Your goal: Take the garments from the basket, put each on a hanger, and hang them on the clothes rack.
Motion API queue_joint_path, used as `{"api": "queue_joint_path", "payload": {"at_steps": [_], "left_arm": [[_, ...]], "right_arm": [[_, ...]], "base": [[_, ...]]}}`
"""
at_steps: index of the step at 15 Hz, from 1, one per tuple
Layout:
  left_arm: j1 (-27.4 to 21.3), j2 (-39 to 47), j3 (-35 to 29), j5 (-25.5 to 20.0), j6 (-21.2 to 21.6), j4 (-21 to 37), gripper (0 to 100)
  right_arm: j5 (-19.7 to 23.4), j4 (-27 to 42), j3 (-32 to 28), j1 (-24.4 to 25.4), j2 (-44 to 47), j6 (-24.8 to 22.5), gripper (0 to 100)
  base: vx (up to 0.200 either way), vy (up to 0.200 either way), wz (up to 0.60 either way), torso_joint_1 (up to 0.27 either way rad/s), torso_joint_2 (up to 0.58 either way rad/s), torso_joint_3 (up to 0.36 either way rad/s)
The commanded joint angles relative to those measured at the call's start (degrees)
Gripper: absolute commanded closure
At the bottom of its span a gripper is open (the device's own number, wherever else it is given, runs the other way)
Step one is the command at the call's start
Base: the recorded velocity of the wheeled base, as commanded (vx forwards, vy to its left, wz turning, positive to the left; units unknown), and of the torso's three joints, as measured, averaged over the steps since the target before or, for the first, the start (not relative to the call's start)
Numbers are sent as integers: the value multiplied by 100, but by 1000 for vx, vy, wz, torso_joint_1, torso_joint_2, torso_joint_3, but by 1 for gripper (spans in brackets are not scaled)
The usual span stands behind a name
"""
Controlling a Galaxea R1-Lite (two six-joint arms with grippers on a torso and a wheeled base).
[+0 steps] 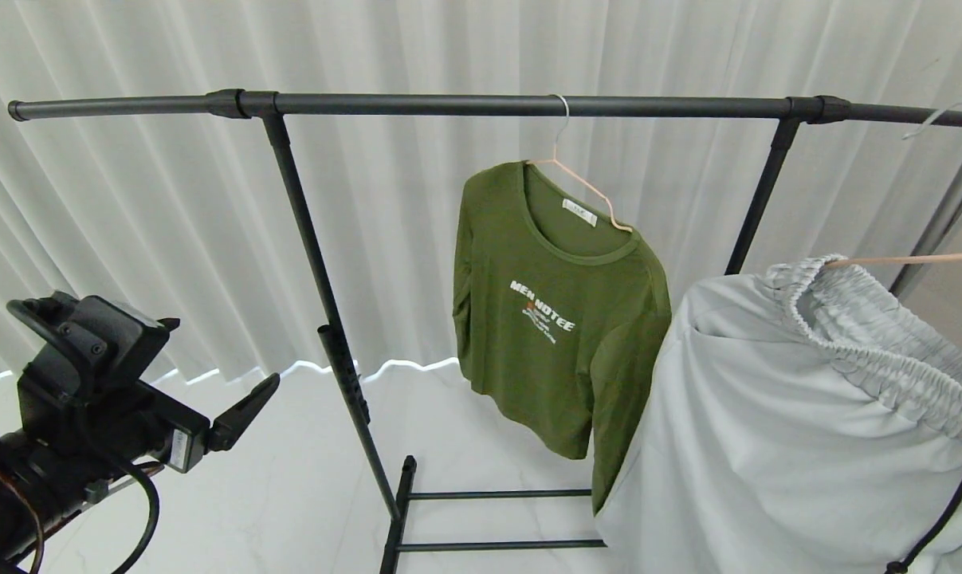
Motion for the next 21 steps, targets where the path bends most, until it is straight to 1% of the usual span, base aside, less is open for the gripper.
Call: {"api": "queue_joint_path", "payload": {"at_steps": [1,4,6,10,12,14,16,20,21], "left_arm": [[-79,-11,5,-1,-13,0,0],[-229,-46,31,-1,-4,0,0],[-246,-37,22,-1,5,0,0],[-238,-37,49,16,40,0,0],[-229,-72,49,16,330,0,0],[-246,-90,49,8,347,0,0],[-246,-151,84,-1,347,0,0],[-422,-222,198,-1,347,0,0],[-457,-222,198,-1,339,0,0]], "right_arm": [[1,-77,5,-215,207,-85,100],[10,-85,-4,-329,215,-129,100],[10,-85,-4,-338,215,-137,100],[10,-85,-4,-338,224,-137,100],[10,-85,5,-329,224,-146,100],[10,-85,-4,-329,251,-208,100],[10,-85,-4,-329,251,-234,100],[10,-138,-13,-329,277,-234,100],[19,-200,-13,-329,295,-234,100]], "base": [[200,0,0,7,7,2],[200,0,0,-7,2,9],[200,0,0,5,2,7],[0,0,0,0,0,0],[0,0,0,0,0,0],[0,0,0,0,0,0],[0,-200,0,0,2,2],[0,-200,0,2,10,1],[0,0,0,0,0,0]]}}
